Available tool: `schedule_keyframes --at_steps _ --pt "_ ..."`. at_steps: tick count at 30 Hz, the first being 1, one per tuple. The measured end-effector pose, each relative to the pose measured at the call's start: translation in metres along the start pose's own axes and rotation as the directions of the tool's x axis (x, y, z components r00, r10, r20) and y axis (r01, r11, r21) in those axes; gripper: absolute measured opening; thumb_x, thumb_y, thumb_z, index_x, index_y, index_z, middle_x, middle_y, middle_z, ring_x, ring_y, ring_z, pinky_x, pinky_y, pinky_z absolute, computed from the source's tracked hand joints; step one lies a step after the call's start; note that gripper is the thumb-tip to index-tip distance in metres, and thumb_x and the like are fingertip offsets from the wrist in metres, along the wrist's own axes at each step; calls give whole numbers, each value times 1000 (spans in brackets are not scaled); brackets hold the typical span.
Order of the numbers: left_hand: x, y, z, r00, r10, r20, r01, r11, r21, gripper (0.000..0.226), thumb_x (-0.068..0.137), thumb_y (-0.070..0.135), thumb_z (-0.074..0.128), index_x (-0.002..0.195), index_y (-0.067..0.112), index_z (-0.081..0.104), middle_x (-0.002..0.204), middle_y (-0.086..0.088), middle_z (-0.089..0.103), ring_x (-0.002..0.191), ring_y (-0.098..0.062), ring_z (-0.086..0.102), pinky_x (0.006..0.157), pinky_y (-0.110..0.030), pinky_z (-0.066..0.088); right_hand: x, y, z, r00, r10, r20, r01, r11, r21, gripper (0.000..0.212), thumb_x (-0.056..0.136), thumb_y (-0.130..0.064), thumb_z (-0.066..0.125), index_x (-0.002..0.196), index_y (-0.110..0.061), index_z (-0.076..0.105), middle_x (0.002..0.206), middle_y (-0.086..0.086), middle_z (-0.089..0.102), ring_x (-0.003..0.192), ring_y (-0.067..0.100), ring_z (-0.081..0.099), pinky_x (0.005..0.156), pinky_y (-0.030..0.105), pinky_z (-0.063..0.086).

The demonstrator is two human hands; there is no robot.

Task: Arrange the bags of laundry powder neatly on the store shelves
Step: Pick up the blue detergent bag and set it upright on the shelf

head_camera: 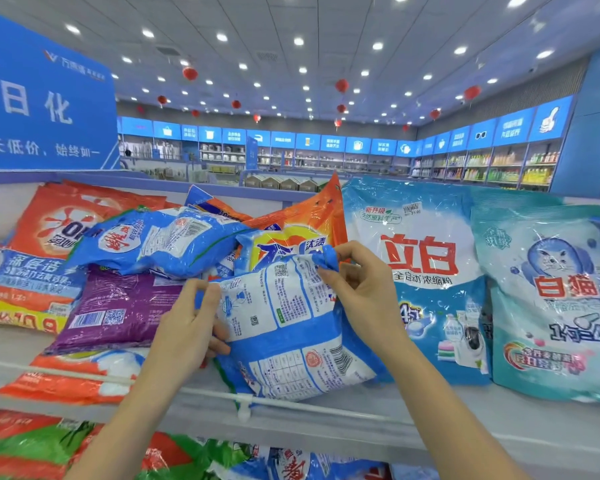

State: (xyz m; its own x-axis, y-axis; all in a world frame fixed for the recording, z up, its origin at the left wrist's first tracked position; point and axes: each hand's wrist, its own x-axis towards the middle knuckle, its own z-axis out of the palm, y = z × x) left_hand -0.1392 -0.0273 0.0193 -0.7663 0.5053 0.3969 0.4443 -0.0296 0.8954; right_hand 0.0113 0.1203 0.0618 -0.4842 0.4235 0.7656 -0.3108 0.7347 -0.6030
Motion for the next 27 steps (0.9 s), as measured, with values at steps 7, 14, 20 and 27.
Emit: schedule_keyframes --at_steps 7,14,20,27 --pt "22 46 -1 842 -332 425 201 925 323 58 86 67 12 126 33 37 68 -16 68 59 -29 69 53 -28 53 -14 -3 -15 996 -71 49 73 996 -48 12 80 -22 64 80 -16 54 74 16 62 60 32 52 57 39 42" --pt "19 53 8 967 -42 250 -13 977 213 64 82 67 44 76 5 56 61 -14 65 54 -23 64 62 -33 53 -32 -35 -39 932 -37 361 67 995 -72 28 73 -8 73 77 -31 56 75 -12 57 58 13 55 62 20 47" --pt "15 71 1 888 457 47 -459 888 40 47 62 60 59 53 17 41 47 8 32 46 -8 25 53 -24 24 -19 -34 -82 938 87 335 -173 956 236 15 73 -13 71 86 -17 64 82 -1 68 69 18 68 68 28 55" --pt "29 78 22 796 584 160 -549 808 -216 41 64 13 79 63 15 38 42 11 39 35 1 26 38 -8 19 3 16 -31 809 493 321 -578 767 279 56 80 -58 44 125 -24 49 121 -1 62 103 13 62 92 35 49"
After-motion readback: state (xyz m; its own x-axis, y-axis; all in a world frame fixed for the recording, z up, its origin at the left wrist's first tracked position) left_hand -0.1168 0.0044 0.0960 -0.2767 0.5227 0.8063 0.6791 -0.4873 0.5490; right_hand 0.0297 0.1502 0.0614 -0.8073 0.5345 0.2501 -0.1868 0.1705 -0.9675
